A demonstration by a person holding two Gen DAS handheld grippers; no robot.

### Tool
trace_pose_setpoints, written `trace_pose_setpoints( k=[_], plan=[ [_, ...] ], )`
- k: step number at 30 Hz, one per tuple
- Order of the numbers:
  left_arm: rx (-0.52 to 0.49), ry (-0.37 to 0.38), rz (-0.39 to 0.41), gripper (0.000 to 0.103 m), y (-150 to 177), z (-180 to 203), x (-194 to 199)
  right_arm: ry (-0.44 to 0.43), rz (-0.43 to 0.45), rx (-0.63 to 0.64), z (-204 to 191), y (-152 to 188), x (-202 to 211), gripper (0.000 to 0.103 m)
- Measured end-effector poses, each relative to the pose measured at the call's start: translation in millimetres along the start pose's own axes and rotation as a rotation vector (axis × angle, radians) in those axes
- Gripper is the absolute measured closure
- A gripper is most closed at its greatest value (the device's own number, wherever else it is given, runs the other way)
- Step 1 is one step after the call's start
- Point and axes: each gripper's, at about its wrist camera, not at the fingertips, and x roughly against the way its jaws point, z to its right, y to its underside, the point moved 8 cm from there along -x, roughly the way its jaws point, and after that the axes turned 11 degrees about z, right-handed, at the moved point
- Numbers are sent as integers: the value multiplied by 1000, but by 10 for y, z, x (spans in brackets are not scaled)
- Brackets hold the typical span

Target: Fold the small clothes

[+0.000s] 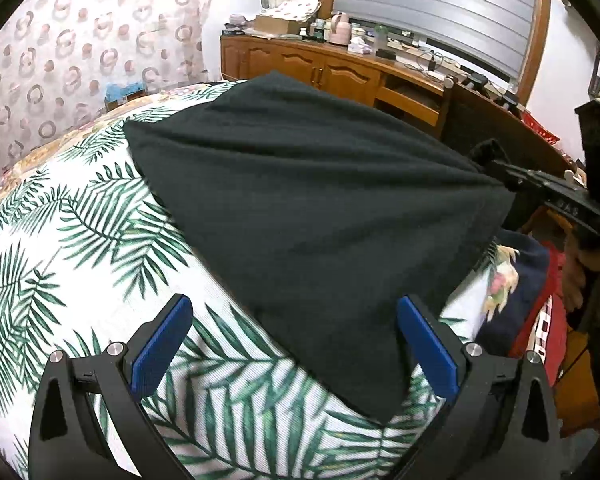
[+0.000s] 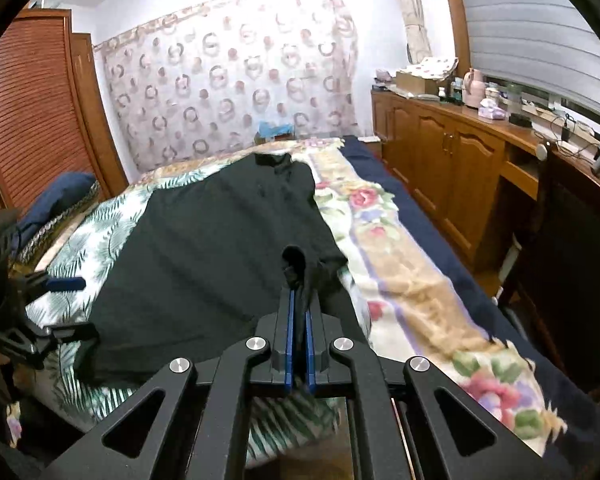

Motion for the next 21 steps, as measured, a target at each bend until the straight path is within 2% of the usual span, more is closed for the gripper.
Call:
trace_pose_setpoints(
  k=[3, 5, 6, 8, 10, 11, 16, 18, 20, 21],
  plan=[
    [-5, 16, -9, 6, 57, 50, 37, 6, -23, -11, 36, 60, -30, 99],
    [-1, 28, -19, 15, 93, 67, 47, -4, -40, -9, 29, 62, -77, 99],
    [4, 34, -24, 17, 114, 66, 52, -2, -43, -5, 31, 52, -95, 95],
    [19, 48, -31, 25, 147, 76, 55, 2, -56, -10, 96, 15, -144, 84],
    [27, 57, -35, 31, 193, 101, 50, 12, -68, -22, 161, 10, -214, 59],
    [18, 51, -30, 33, 205, 111, 62, 17, -70, -28, 190, -8, -238, 55],
    [5, 53, -32, 39, 260, 179, 100, 13, -78, -43, 194, 13, -258, 53],
    [-10, 58, -28, 48, 276, 233, 117, 13, -66, -35, 172, -8, -216, 53],
    [-28, 68, -25, 66, 293, 286, 129, 1, -49, -32, 137, -53, -167, 53],
    [-34, 71, -25, 70, 289, 297, 128, -4, -44, -29, 120, -38, -157, 53]
  ],
)
